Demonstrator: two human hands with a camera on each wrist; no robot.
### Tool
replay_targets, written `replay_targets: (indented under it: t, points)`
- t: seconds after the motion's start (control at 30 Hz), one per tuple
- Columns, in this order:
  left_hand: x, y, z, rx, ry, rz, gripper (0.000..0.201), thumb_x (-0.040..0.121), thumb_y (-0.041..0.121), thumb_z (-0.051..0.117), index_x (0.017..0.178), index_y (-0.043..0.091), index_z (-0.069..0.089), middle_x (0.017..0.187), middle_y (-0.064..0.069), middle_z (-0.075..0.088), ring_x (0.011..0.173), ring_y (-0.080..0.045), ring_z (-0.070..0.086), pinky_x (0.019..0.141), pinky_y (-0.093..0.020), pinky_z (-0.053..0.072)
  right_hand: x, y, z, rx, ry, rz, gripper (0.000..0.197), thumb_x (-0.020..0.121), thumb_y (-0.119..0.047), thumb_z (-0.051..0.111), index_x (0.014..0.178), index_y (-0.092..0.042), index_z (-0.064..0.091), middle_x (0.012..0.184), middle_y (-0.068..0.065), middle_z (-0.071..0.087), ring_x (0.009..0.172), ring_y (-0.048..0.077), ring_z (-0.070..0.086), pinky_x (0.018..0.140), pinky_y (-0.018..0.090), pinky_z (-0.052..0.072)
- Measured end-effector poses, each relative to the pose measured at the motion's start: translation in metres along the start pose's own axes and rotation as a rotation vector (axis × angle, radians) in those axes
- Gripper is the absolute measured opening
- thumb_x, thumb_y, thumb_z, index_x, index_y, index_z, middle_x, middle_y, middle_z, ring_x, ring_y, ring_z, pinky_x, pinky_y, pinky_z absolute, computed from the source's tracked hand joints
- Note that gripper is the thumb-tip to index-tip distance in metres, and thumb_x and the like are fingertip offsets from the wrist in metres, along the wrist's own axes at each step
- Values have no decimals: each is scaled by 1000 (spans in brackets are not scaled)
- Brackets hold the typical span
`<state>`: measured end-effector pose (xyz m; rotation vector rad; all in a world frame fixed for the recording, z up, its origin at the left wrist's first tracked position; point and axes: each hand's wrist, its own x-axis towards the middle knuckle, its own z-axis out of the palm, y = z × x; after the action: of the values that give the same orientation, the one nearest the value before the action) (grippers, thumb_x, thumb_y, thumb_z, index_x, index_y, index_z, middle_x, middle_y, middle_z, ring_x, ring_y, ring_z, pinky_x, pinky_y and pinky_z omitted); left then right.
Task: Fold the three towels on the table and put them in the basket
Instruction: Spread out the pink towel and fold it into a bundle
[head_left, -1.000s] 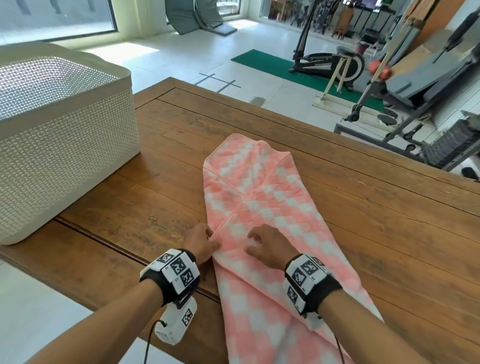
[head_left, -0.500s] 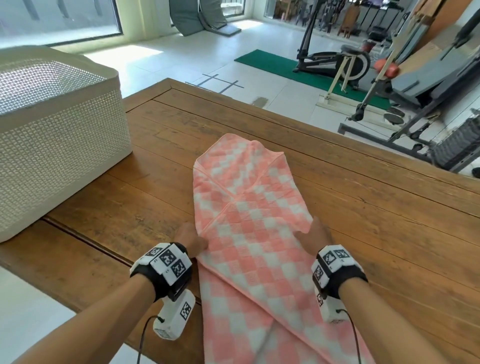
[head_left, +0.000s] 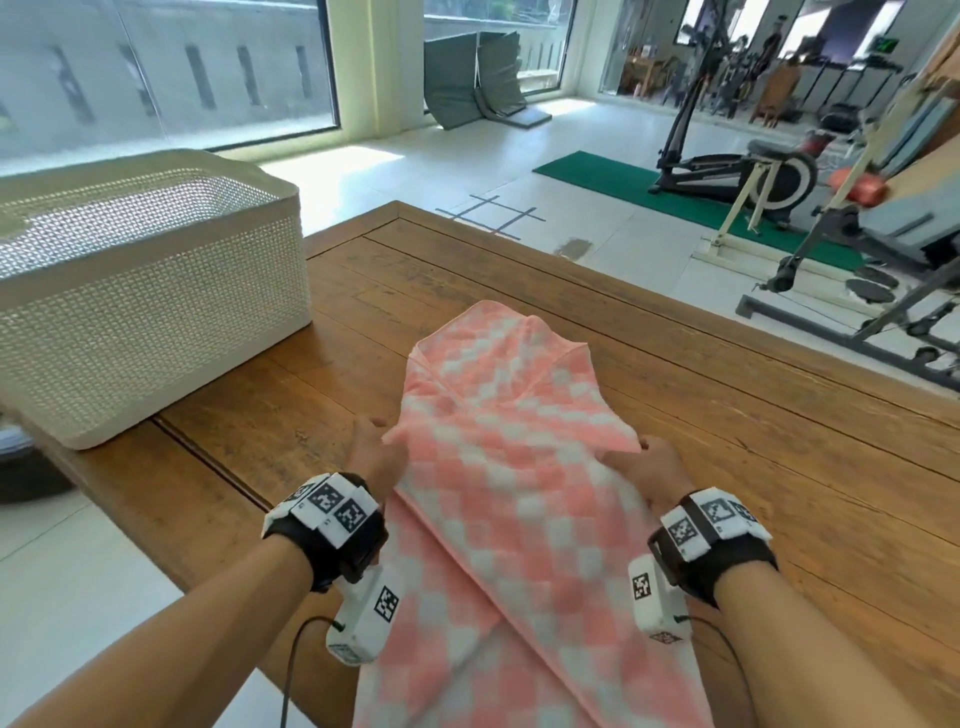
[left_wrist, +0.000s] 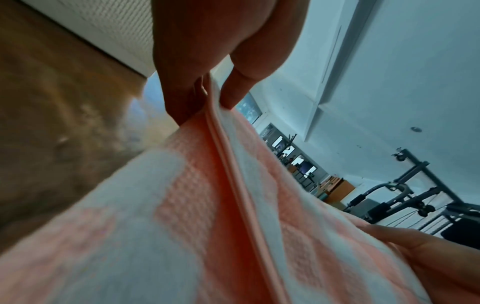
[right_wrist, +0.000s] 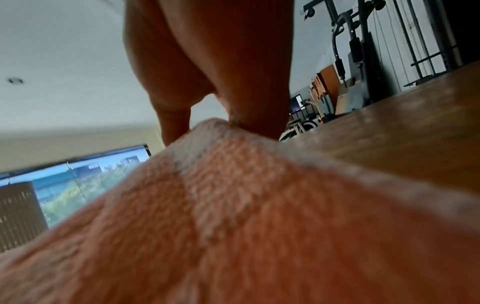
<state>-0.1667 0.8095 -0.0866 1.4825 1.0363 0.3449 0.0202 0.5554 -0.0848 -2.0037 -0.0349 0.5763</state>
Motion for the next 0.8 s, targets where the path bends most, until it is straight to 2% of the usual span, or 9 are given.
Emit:
replay_targets:
  t: [0.07,0.1,0.17,0.3,0.4,0.47,0.57,0.67,0.8]
  points:
    - [-5,29,-1,-94,11,71,43,90,0,50,124,22,36,117,-15,52,100,-29,58,74,-40,57,-10,-24,-16,53,62,-99,81,59,-37,87,127,-14,49,118,3,61,96,27,66,76,51,58]
    - [-7,43,-1,-144,0,116,46,90,-1,49,125,25,35,116,-14,53,99,-29,60,73,-39,58,-17,-38,-24,24,108,-177,81,64,-37,84,132,-21,43,123,-3,51,104,25,60,77,49,57]
    - [-16,76,-2,-197,-5,239,45,90,-1,46,126,25,36,111,-11,53,94,-26,61,69,-36,57,-29,-63,-42,-46,186,-349,66,77,-32,77,133,-30,44,125,-7,45,110,21,53,83,46,55]
    - [-34,134,-3,-245,65,532,26,93,7,50,115,20,47,101,-1,51,87,-20,58,73,-35,55,-52,-110,-69,44,207,-588,19,84,-20,70,99,-32,69,108,3,68,96,24,66,79,36,57]
    - [-44,171,-6,-297,39,653,14,95,9,51,106,15,55,101,-1,52,83,-15,55,71,-31,52,-71,-140,-90,83,69,-597,40,79,-6,74,113,-24,65,113,7,64,99,27,64,83,43,57]
    - [-46,191,-13,-347,-47,669,20,90,3,52,107,10,59,101,-4,56,81,-15,57,68,-26,52,-81,-157,-100,-28,45,-618,55,75,0,75,123,-23,58,117,6,58,101,28,62,86,45,56]
    - [-42,209,-22,-278,-200,701,43,78,-9,55,113,17,59,108,-7,59,92,-20,59,76,-30,54,-94,-178,-106,-284,215,-673,48,77,-5,75,121,-18,58,110,2,58,97,21,60,78,25,53]
    - [-34,221,-29,-79,-205,799,51,75,-12,59,117,16,59,113,-4,57,95,-16,56,75,-20,50,-105,-192,-105,-532,403,-781,27,79,-18,75,105,-15,65,93,-1,61,81,12,56,63,8,36]
    - [-17,237,-34,262,-111,957,46,77,2,64,121,13,61,111,-4,51,99,-17,47,84,-27,41,-115,-200,-106,-723,595,-798,31,80,-36,72,104,-17,72,89,8,59,84,24,55,69,30,39]
